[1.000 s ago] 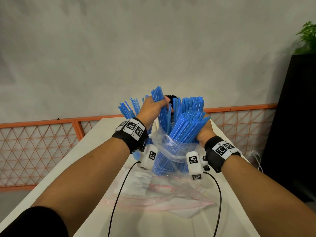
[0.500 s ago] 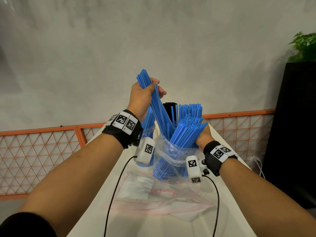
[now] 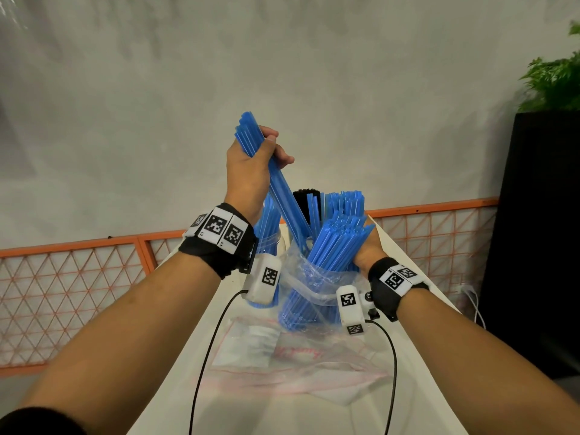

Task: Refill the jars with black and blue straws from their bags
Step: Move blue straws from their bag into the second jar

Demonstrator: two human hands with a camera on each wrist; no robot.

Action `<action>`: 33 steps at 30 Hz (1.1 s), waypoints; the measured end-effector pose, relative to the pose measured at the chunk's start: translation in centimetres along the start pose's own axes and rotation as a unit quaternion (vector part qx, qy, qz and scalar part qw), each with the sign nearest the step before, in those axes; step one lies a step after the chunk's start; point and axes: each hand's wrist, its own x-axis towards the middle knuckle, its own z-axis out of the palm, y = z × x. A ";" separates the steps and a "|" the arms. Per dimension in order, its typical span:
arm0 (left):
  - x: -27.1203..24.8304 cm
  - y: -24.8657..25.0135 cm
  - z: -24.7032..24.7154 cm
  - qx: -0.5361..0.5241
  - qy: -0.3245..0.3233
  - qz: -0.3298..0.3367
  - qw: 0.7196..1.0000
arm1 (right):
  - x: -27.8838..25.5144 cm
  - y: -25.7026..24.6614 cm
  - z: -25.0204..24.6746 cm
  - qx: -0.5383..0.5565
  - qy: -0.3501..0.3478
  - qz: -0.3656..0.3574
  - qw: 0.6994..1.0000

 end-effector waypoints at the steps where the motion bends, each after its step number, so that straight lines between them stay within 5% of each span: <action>1: 0.0 0.1 -0.1 0.003 0.000 0.007 1.000 | 0.0 0.0 0.0 0.004 -0.002 -0.002 1.000; 10: -0.1 1.2 -0.6 0.013 0.001 0.045 0.999 | 0.2 0.3 -0.2 -0.077 0.000 -0.040 0.996; 20: 0.0 2.2 -2.1 0.051 -0.002 0.051 0.997 | -0.2 0.1 -0.1 -0.046 -0.006 -0.016 0.999; 25: -1.1 0.3 -3.8 0.100 -0.035 -0.013 0.994 | -0.7 -0.3 0.0 -0.005 -0.014 -0.017 1.000; 33: -5.6 -7.8 -8.8 0.127 -0.048 -0.146 0.980 | -0.6 0.0 -0.2 -0.124 -0.007 -0.060 0.990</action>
